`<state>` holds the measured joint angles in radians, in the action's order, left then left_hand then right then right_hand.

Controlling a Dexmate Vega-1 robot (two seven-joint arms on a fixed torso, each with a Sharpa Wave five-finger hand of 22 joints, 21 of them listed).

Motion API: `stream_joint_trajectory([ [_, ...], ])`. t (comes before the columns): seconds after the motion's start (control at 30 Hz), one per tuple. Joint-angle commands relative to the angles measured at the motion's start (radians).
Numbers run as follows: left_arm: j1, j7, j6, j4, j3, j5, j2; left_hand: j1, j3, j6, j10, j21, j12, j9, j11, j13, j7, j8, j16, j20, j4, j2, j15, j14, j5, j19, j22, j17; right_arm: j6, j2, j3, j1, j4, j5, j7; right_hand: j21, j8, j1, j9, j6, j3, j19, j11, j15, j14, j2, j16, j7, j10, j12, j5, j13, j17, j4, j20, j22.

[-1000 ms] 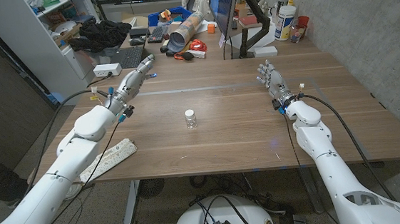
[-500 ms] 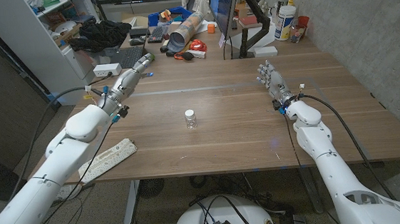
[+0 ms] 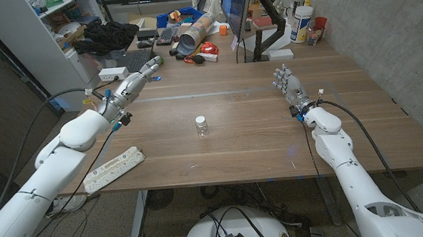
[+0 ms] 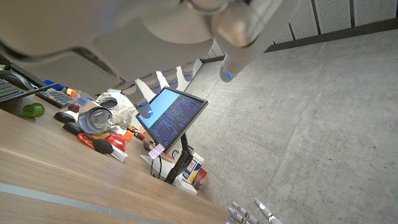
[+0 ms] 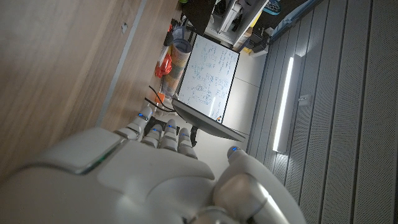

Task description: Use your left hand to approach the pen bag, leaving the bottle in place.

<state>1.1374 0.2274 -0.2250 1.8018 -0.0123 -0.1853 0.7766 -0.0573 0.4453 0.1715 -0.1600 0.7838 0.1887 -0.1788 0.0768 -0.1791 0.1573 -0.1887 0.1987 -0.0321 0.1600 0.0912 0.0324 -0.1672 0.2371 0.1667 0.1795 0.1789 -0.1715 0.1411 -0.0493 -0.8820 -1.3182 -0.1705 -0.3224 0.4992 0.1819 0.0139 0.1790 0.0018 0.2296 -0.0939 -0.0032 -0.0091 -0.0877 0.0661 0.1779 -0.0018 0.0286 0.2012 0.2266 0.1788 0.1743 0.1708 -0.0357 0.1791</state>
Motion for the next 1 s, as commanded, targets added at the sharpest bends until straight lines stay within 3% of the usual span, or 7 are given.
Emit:
stream_joint_trajectory([
  [0.03,0.066,0.006,0.011,0.077,-0.059,0.052,0.039,-0.007,-0.002,0.005,-0.01,-0.004,-0.001,-0.005,0.001,-0.002,0.004,0.0,-0.003,-0.008,-0.002,0.025,0.014,-0.042,0.006,0.115,0.002,0.005,0.0,0.007,-0.007,-0.006,-0.006,-0.005,-0.006,-0.004,0.006,0.003,0.003,0.009,0.002,-0.002,0.004,-0.001,-0.006,0.071,0.006,-0.001,0.008,0.003,0.003,0.003,0.003,-0.002,-0.03,0.005],
  [0.37,0.125,0.02,0.027,0.161,-0.118,0.15,0.082,-0.006,-0.003,0.008,-0.014,-0.007,-0.001,-0.005,0.003,-0.002,0.003,0.001,-0.004,-0.005,-0.002,0.024,0.014,-0.046,0.006,0.117,0.002,0.006,-0.006,0.009,-0.007,-0.002,0.001,-0.007,-0.014,-0.006,0.006,0.003,0.003,0.008,0.001,-0.001,0.005,-0.001,-0.006,0.071,0.006,-0.001,0.009,0.003,0.003,0.003,0.003,-0.003,-0.029,0.005],
  [1.0,0.245,0.076,0.046,0.279,-0.255,0.238,0.058,-0.004,-0.006,0.011,-0.015,-0.013,0.001,-0.005,0.004,-0.003,0.003,0.001,-0.004,-0.005,0.0,0.024,0.016,-0.051,0.006,0.118,0.003,0.006,-0.018,0.014,-0.009,-0.003,0.005,-0.012,-0.024,-0.009,0.006,0.003,0.003,0.008,0.0,0.0,0.005,-0.001,-0.006,0.071,0.006,-0.001,0.009,0.003,0.003,0.003,0.003,-0.003,-0.028,0.005],
])
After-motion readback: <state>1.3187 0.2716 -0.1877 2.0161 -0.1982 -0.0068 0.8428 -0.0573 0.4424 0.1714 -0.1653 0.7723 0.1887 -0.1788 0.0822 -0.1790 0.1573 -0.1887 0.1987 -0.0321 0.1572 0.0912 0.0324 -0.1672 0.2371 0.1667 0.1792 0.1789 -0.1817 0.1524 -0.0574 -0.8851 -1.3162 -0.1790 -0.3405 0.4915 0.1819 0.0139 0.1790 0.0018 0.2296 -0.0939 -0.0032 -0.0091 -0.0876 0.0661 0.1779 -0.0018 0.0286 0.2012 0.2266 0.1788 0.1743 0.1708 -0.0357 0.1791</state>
